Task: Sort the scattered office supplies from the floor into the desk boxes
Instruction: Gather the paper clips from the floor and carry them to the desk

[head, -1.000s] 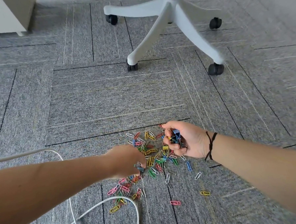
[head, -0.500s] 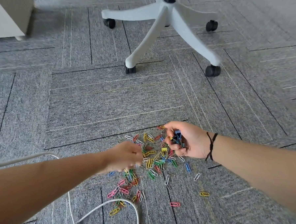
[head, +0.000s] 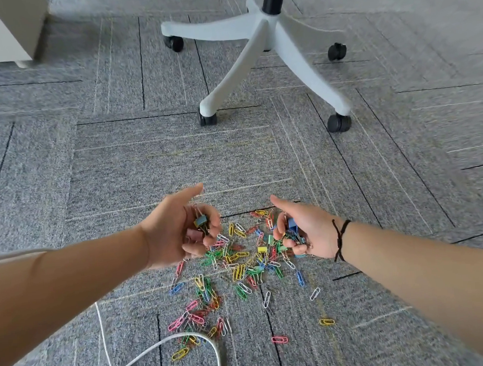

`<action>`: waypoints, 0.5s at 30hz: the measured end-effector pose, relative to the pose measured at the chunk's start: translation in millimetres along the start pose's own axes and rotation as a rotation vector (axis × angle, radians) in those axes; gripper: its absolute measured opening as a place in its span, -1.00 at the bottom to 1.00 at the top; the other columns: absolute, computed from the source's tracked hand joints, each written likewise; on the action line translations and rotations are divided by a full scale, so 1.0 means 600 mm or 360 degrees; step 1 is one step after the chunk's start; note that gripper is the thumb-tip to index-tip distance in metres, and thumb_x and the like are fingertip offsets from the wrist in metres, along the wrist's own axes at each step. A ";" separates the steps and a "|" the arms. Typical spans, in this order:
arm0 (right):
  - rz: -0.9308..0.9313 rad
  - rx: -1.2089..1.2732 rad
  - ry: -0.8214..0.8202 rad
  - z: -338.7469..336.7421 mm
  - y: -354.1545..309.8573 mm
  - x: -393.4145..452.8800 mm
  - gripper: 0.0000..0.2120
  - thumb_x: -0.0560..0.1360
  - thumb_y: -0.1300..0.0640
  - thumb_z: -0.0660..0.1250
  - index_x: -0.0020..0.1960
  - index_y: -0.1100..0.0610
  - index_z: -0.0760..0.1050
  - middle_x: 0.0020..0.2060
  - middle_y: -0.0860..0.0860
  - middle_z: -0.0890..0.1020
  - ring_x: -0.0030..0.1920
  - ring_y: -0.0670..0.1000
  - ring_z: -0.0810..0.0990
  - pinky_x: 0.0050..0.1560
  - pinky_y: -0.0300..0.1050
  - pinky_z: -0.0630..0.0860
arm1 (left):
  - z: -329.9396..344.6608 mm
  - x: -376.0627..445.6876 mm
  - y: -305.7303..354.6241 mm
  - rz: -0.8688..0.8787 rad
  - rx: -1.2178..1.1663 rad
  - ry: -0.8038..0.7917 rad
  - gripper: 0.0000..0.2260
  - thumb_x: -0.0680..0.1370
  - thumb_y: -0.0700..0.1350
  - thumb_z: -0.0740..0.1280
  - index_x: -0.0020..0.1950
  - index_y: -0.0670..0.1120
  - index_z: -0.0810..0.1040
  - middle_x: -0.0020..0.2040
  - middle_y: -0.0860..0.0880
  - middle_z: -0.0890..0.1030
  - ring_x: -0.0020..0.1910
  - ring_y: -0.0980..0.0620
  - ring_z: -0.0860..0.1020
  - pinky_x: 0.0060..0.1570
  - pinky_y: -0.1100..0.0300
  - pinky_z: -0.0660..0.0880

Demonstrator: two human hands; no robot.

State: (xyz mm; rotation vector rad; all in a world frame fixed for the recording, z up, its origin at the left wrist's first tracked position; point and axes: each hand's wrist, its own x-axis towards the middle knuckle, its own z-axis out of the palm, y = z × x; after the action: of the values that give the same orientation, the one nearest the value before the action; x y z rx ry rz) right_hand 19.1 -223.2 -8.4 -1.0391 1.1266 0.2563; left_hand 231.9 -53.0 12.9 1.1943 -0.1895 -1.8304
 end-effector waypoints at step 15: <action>0.0029 0.0307 0.0031 -0.072 -0.001 -0.005 -0.65 0.59 -0.04 0.32 -0.28 0.10 0.34 -0.39 0.08 0.50 -0.48 0.00 0.35 -0.61 -0.28 0.17 | 0.014 0.026 -0.014 -0.0088 -0.0114 0.0265 -0.67 0.56 -0.21 0.23 0.28 -0.28 0.55 -0.24 -0.13 0.58 -0.47 0.06 0.43 -0.62 0.32 0.28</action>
State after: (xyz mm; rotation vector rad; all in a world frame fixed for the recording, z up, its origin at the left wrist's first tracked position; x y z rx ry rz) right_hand -8.6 -256.6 -7.8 -0.8623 1.1552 0.1490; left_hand 218.4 -62.9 2.4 1.3054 0.0034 -1.7595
